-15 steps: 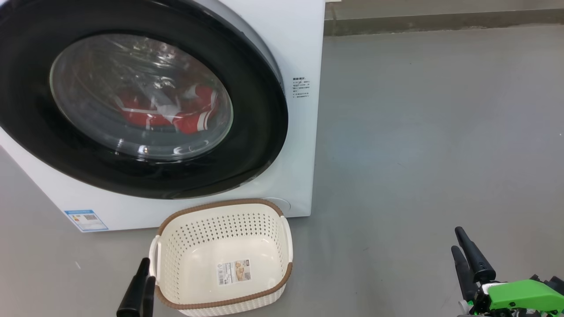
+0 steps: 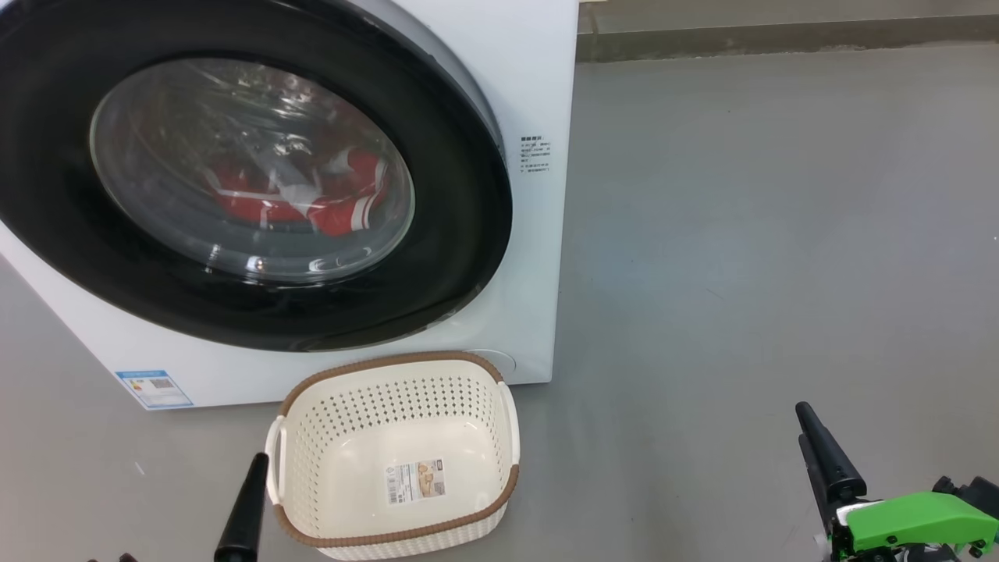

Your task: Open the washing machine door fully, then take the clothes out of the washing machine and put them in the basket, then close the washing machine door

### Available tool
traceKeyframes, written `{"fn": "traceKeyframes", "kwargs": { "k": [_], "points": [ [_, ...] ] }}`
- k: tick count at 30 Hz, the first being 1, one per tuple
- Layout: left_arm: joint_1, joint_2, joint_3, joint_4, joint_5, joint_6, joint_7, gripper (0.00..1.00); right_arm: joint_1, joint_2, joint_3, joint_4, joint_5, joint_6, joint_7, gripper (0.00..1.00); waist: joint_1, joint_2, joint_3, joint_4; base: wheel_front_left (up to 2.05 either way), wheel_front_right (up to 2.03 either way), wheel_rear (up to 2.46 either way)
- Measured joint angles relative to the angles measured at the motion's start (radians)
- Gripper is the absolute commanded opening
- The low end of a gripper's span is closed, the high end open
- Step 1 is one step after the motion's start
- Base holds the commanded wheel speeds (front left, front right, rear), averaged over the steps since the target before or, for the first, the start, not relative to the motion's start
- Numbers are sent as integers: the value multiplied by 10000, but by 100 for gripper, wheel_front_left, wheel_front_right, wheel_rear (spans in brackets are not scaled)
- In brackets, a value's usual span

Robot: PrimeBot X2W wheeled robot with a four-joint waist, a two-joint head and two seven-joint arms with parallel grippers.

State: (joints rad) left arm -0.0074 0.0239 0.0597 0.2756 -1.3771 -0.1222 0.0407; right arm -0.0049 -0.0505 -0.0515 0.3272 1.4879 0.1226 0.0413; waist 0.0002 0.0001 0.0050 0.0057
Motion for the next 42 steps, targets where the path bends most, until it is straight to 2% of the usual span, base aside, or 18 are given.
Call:
{"fn": "traceKeyframes", "kwargs": {
  "k": [11, 22, 42],
  "points": [
    [109, 2, -33, -242, 1802, 35, -347, 100, 0, -115, 284, 13, -1661, 0, -337, 100, -1, 0, 18, 16, 0, 0, 0],
    [145, 13, -313, -497, 3501, 261, -637, 100, 0, -173, 313, -15, -3214, 0, -646, 100, 0, 0, 63, 24, 0, 0, 0],
    [320, 207, -717, -945, 5875, 619, -1147, 100, 1, -280, 631, -117, -5152, 0, -1181, 100, -1, 0, 74, 36, 0, 0, 0]
  ]
}}
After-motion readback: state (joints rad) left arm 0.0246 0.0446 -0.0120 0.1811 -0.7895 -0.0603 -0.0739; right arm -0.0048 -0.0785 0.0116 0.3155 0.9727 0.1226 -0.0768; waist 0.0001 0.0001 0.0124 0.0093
